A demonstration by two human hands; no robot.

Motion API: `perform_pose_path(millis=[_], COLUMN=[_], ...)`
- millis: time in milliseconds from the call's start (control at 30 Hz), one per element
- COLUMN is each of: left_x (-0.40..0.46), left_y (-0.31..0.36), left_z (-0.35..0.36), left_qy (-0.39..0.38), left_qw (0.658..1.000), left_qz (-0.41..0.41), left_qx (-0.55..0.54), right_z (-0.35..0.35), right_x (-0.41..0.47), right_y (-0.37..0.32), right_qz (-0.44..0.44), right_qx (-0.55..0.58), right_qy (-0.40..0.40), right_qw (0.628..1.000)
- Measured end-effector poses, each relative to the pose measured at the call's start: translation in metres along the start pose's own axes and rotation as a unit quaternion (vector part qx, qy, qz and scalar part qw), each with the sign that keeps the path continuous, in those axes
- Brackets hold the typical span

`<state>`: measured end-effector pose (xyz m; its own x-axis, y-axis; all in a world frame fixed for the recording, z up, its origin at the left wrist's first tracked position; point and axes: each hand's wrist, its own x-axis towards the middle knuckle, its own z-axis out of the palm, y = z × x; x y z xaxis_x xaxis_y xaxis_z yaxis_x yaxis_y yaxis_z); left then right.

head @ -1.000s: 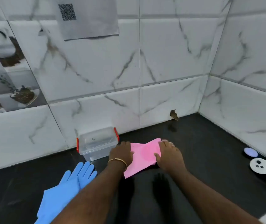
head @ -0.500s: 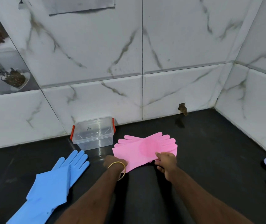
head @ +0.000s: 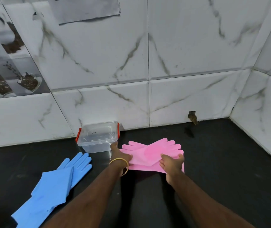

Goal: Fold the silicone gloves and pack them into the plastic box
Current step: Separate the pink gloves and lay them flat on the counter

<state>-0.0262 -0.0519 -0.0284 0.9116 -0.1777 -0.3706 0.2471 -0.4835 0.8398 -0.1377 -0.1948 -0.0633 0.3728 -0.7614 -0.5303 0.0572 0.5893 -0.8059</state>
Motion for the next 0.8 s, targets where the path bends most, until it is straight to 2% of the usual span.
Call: perform_pose_path(millis=[100, 167, 200, 267, 333, 367, 433, 467, 500, 567, 700, 767, 800], left_x=[-0.01, -0.017, -0.019, -0.027, -0.038, -0.045, -0.058, -0.065, -0.072, -0.081, -0.093, -0.095, -0.097], left_y=[0.028, 0.051, 0.06, 0.078, 0.094, 0.101, 0.114, 0.12, 0.125, 0.129, 0.125, 0.113, 0.103], left_z=[0.006, 0.01, 0.012, 0.016, 0.018, 0.019, 0.021, 0.019, 0.017, 0.009, -0.03, -0.052, -0.063], left_qy=[-0.031, -0.059, -0.069, -0.071, -0.056, -0.048, -0.046, -0.047, -0.052, -0.058, -0.075, -0.085, -0.093], left_qw=[0.998, 0.997, 0.996, 0.995, 0.99, 0.988, 0.979, 0.975, 0.972, 0.966, 0.965, 0.966, 0.968], left_qz=[0.052, 0.046, 0.046, 0.069, 0.114, 0.131, 0.177, 0.198, 0.212, 0.238, 0.249, 0.242, 0.234], left_qx=[-0.007, -0.027, -0.028, 0.009, 0.056, 0.072, 0.085, 0.09, 0.093, 0.086, 0.039, 0.034, 0.024], right_z=[-0.003, -0.006, -0.008, -0.007, 0.0, 0.007, 0.028, 0.039, 0.049, 0.062, 0.065, 0.054, 0.046], right_x=[-0.01, -0.026, -0.035, -0.059, -0.08, -0.088, -0.093, -0.093, -0.09, -0.082, -0.073, -0.07, -0.07], right_y=[0.005, 0.017, 0.027, 0.048, 0.061, 0.061, 0.05, 0.042, 0.031, 0.004, -0.032, -0.035, -0.033], right_qz=[0.012, -0.045, -0.072, -0.101, -0.151, -0.196, -0.289, -0.312, -0.311, -0.273, -0.268, -0.189, -0.144], right_qx=[0.091, 0.055, 0.033, -0.02, -0.091, -0.145, -0.247, -0.296, -0.343, -0.38, -0.349, -0.347, -0.381], right_qy=[0.057, 0.098, 0.091, 0.027, -0.093, -0.164, -0.294, -0.32, -0.316, -0.285, -0.217, -0.201, -0.213], right_qw=[0.994, 0.993, 0.993, 0.994, 0.98, 0.956, 0.877, 0.844, 0.828, 0.836, 0.871, 0.896, 0.888])
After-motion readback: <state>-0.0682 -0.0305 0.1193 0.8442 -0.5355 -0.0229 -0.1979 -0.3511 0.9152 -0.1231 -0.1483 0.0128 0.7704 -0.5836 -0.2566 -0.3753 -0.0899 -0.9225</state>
